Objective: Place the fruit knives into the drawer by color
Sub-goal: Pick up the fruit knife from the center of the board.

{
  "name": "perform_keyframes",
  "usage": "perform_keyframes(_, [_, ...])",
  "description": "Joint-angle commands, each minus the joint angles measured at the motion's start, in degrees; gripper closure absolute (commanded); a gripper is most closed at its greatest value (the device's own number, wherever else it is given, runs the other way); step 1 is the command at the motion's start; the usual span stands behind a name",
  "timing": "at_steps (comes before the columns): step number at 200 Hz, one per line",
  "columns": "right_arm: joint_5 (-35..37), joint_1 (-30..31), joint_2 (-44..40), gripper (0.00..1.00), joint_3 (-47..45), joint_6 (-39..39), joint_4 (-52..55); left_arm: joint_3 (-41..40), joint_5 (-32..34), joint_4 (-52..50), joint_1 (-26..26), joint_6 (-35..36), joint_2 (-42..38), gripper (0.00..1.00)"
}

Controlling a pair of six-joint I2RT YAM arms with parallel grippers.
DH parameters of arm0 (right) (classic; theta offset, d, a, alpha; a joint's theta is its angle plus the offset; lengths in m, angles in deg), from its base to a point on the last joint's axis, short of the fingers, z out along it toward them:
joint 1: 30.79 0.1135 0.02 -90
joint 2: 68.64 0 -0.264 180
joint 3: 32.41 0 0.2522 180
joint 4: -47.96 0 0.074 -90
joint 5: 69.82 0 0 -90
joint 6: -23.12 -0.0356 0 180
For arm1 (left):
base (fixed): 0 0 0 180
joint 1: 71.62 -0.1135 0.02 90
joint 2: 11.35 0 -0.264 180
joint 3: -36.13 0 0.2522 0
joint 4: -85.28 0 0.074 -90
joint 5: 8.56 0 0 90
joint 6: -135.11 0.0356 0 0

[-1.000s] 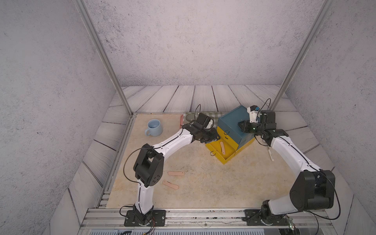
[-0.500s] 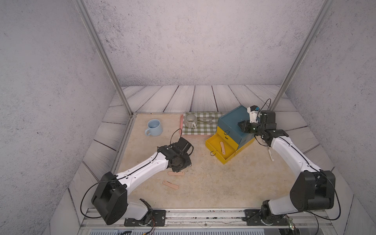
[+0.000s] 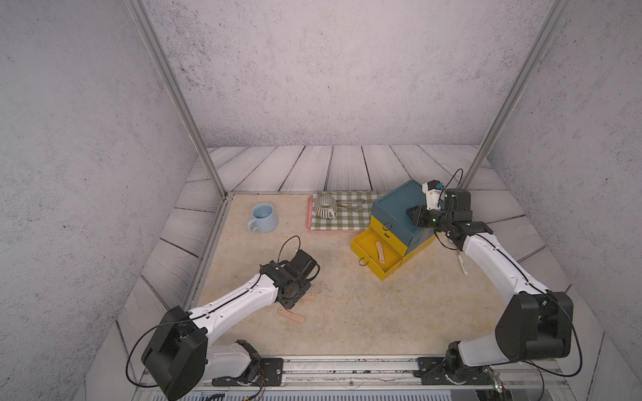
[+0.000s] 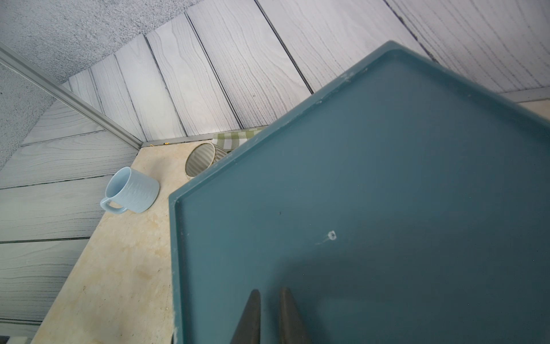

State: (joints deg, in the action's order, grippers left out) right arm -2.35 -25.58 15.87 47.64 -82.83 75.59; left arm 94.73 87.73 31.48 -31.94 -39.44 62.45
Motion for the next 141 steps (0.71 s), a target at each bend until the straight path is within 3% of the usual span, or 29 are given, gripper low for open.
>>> perform_keyframes(1, [3.55,0.31,6.19,0.84,-8.10,-0.60,25.46,-0.95,-1.07,3.28,-1.05,-3.83,1.94,0.46])
perform_keyframes(81, [4.01,0.28,6.28,0.84,-8.27,-0.75,25.43,-0.61,-9.60,7.40,-6.41,-5.00,7.90,0.47])
perform_keyframes(141, [3.96,0.29,6.54,0.84,-8.18,-0.62,25.40,-0.28,-10.40,8.25,-6.55,-5.73,10.16,0.48])
